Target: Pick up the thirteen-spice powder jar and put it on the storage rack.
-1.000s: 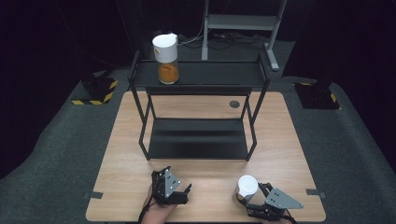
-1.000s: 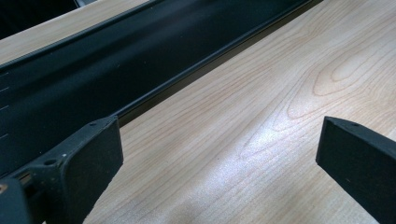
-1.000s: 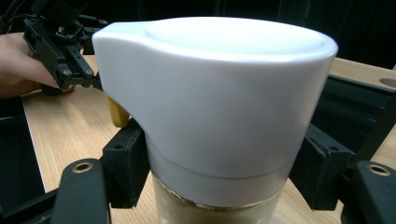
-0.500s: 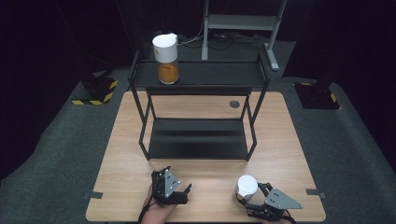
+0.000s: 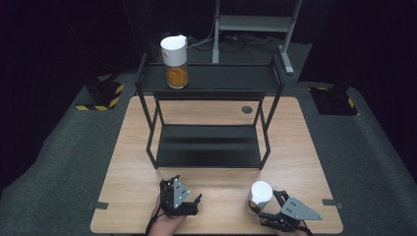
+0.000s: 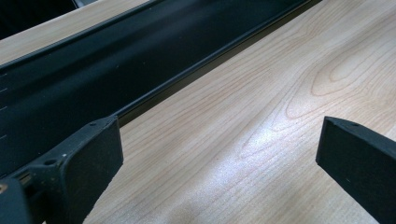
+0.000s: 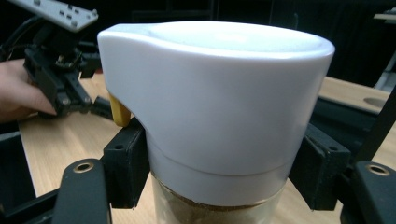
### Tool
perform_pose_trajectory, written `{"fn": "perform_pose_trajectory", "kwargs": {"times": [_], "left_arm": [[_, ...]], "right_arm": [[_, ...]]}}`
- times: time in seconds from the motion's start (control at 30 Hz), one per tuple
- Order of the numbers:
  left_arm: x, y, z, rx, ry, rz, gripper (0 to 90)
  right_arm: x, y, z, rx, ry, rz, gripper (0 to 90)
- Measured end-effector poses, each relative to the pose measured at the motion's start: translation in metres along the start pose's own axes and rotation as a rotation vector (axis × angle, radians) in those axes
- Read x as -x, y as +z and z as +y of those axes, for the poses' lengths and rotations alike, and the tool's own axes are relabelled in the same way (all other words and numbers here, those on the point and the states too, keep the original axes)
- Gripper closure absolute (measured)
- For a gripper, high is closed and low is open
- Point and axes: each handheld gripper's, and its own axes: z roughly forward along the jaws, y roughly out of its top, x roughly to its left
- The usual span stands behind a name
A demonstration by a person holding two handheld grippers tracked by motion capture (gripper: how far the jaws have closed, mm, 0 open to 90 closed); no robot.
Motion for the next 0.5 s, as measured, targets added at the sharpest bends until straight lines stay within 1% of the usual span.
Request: {"fn": "perform_pose_trajectory", "kwargs": {"times": [0.27, 0.4, 0.5], "left_arm": [[-0.001, 0.000, -0.001, 0.003, -0.002, -0.006, 0.9], [-0.002, -0.001, -0.001, 0.005, -0.004, -0.008, 0.9], [-0.002, -0.001, -0.001, 0.007, -0.005, -0.010, 0.9]], "right_arm": [[0.001, 0.002, 0.010, 0.035, 0.018, -0.031, 29.7], [0.002, 0.004, 0.014, 0.041, 0.019, -0.042, 29.7], [0.005, 0.006, 0.020, 0.041, 0.009, -0.045, 29.7]]}}
